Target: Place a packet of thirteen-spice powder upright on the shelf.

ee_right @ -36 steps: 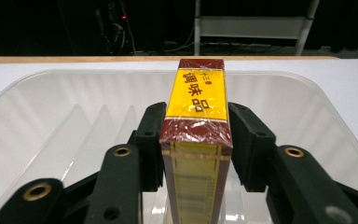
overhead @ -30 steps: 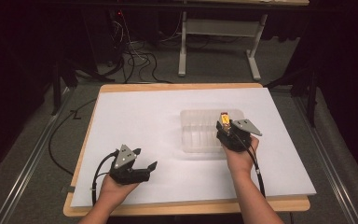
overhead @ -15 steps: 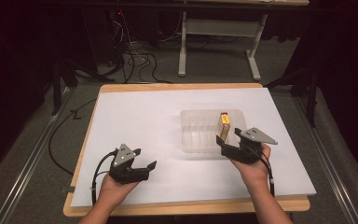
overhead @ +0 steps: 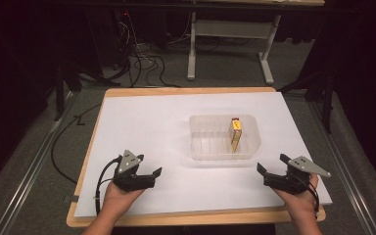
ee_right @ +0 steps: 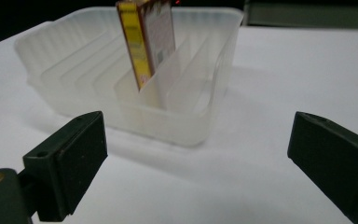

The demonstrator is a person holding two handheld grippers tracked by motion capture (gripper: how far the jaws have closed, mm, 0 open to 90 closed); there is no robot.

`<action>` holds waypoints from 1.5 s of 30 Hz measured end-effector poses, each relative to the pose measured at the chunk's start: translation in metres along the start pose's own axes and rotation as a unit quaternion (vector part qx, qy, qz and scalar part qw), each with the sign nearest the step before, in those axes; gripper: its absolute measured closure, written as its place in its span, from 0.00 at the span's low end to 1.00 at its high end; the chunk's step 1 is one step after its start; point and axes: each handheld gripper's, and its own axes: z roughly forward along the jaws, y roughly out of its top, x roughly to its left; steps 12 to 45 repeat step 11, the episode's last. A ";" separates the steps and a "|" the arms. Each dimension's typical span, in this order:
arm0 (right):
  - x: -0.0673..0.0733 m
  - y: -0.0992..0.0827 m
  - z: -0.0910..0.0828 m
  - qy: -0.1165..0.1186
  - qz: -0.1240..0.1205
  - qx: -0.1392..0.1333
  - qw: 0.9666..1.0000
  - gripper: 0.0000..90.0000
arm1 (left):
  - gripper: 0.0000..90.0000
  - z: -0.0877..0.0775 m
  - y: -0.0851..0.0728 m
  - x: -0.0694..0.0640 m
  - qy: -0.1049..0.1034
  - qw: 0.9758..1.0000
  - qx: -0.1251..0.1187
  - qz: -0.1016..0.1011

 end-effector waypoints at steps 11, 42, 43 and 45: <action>0.003 0.002 -0.001 0.009 -0.005 -0.002 1.000 0.02 | 0.19 0.003 0.002 -0.008 0.012 1.000 -0.004 0.005; 0.003 0.002 -0.001 0.009 -0.005 -0.002 1.000 0.02 | 0.19 0.003 0.002 -0.008 0.012 1.000 -0.004 0.005; 0.003 0.002 -0.001 0.009 -0.005 -0.002 1.000 0.02 | 0.19 0.003 0.002 -0.008 0.012 1.000 -0.004 0.005; 0.003 0.002 -0.001 0.009 -0.005 -0.002 1.000 0.02 | 0.19 0.003 0.002 -0.008 0.012 1.000 -0.004 0.005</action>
